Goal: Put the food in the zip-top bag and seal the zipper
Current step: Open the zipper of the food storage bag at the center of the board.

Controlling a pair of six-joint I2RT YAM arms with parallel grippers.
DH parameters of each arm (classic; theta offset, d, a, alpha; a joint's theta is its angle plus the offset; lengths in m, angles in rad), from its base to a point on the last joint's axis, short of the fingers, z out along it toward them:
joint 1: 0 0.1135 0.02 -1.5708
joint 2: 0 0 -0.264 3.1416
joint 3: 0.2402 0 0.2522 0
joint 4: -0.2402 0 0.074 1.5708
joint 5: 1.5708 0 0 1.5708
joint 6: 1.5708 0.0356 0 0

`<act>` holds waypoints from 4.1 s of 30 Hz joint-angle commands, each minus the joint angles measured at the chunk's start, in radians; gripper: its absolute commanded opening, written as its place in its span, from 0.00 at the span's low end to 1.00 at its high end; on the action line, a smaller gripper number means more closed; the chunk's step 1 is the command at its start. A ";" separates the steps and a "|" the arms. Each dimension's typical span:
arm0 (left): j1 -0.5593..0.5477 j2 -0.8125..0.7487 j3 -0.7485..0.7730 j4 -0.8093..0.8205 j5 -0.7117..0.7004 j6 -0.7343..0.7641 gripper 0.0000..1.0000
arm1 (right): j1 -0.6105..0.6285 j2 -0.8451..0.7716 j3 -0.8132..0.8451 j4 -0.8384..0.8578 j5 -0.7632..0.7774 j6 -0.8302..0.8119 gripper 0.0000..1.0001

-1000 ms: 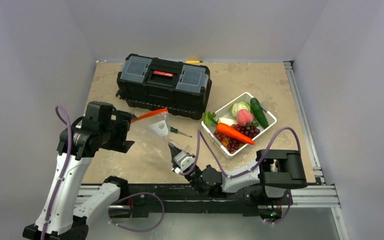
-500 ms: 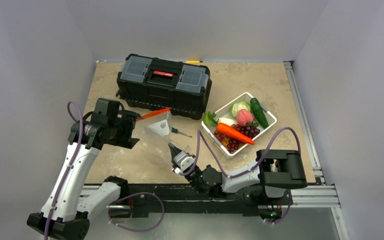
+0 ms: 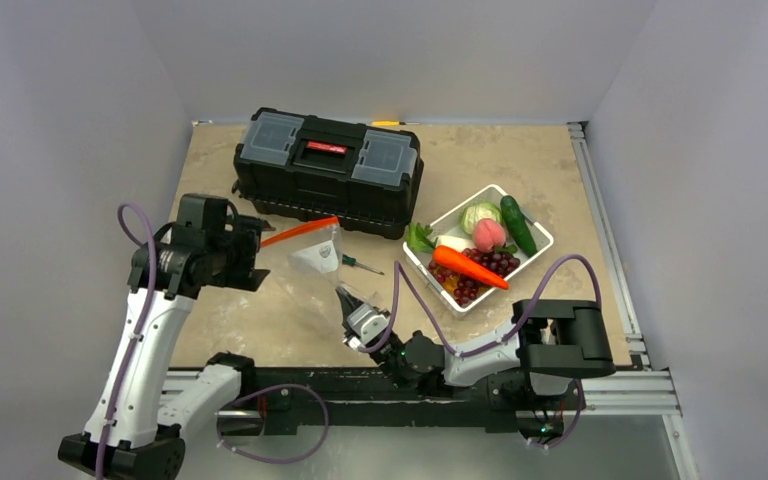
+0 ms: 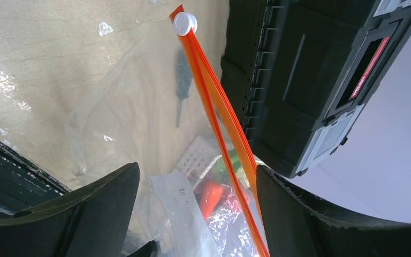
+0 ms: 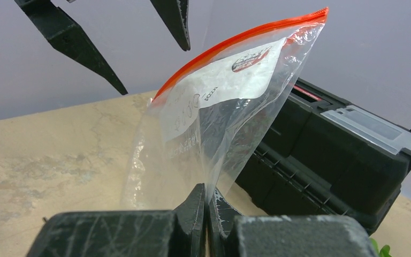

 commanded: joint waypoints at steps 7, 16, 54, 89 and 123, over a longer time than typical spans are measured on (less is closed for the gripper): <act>0.015 0.058 -0.074 0.121 0.192 0.032 0.62 | 0.010 -0.010 0.024 0.026 -0.007 -0.031 0.00; 0.015 0.011 -0.058 0.089 0.053 0.115 0.11 | 0.014 -0.009 0.032 0.020 0.007 -0.007 0.00; -0.017 -0.349 -0.381 0.433 0.320 1.120 0.00 | -0.254 -0.088 0.572 -1.383 -0.453 1.247 0.81; -0.425 -0.130 -0.014 0.096 -0.281 0.930 0.43 | -0.217 -0.023 0.712 -1.430 -0.303 1.236 0.00; -0.624 0.010 -0.048 0.153 -0.463 0.857 0.31 | -0.204 -0.025 0.705 -1.426 -0.276 1.245 0.00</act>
